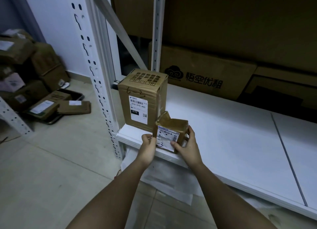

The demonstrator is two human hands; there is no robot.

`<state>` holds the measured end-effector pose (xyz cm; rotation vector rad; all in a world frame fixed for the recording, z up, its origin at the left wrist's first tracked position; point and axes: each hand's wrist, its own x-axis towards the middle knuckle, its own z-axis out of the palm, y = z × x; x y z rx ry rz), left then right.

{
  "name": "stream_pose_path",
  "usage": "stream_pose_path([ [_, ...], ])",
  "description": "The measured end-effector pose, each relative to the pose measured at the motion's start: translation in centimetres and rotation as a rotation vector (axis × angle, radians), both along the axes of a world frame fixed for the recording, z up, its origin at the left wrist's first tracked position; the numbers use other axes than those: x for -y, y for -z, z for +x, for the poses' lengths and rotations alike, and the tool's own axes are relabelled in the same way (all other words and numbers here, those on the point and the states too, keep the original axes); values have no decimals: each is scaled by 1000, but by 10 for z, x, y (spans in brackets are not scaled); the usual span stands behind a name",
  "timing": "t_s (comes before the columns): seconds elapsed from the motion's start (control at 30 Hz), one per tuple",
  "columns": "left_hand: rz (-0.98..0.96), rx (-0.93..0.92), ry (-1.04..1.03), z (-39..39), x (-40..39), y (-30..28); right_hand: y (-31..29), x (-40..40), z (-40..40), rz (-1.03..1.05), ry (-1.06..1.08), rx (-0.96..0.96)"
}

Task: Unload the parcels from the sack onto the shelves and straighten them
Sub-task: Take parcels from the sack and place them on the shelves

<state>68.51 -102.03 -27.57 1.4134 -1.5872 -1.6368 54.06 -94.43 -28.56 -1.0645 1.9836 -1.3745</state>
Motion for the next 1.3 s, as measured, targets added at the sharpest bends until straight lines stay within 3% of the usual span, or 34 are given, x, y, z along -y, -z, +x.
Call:
stream_pose_path([
  [0.13,-3,-48,-20,-7,-1,3,6,5,-3,8,4,0],
  [0.3,-40,30,-41,-12,3,2,8,15,-6,8,27,-4],
  [0.57,70,-123,-19,-21,8,-1,7,34,-18,2,56,-9],
  [1.3,43,64,41,-20,4,-13,-4,31,-24,111,51,-3],
])
